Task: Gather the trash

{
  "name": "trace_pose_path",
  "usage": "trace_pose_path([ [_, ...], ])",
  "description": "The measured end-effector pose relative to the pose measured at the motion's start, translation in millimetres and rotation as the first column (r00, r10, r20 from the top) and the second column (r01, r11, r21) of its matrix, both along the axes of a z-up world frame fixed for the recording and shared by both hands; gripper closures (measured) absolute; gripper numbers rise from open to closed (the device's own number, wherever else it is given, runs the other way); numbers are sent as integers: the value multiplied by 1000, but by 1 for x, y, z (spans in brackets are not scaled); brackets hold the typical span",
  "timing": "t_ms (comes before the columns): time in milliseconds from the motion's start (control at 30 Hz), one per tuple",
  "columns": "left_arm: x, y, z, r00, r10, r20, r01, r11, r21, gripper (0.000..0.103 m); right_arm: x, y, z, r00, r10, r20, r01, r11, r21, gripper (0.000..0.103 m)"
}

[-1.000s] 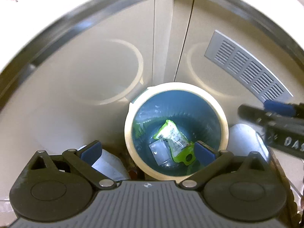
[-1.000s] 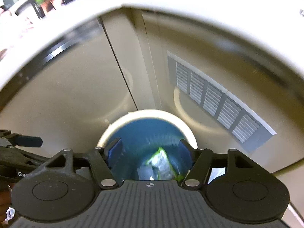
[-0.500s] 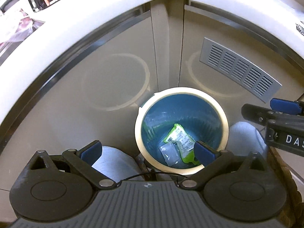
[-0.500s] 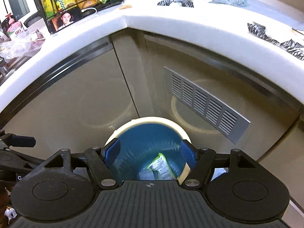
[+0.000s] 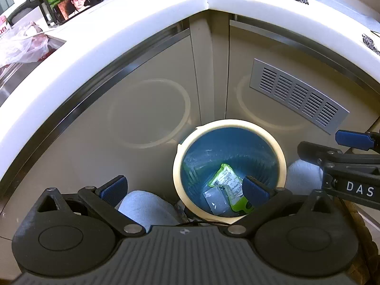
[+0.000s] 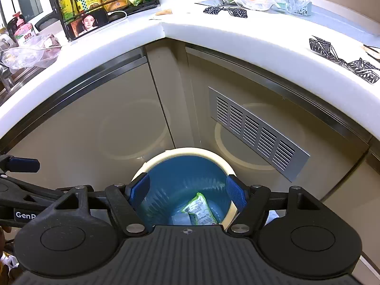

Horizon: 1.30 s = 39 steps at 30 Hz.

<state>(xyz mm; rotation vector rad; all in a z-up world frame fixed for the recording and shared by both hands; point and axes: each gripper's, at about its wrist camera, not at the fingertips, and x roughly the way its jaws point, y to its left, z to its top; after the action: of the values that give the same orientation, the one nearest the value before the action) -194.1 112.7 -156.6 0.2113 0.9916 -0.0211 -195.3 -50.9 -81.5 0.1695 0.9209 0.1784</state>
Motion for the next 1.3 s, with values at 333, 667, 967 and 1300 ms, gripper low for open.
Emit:
trace_pose_path([
  [333,2,1,-3,1000,6,-17,-6,1000,-4,0,1,1,-2,1000,4,-9,-4,1000,1,28],
  [667,6,1,-6,1000,8,-28,-9,1000,-4,0,5,-1,-5,1000,8,-24,-8,1000,9,28],
  [967,7,0,-8,999,11,-36,-11,1000,-4,0,7,-2,-6,999,10,-31,-10,1000,13,28],
  [1300,8,1,-8,999,11,-39,-11,1000,-5,0,8,-2,-8,999,11,-33,-10,1000,17,28],
])
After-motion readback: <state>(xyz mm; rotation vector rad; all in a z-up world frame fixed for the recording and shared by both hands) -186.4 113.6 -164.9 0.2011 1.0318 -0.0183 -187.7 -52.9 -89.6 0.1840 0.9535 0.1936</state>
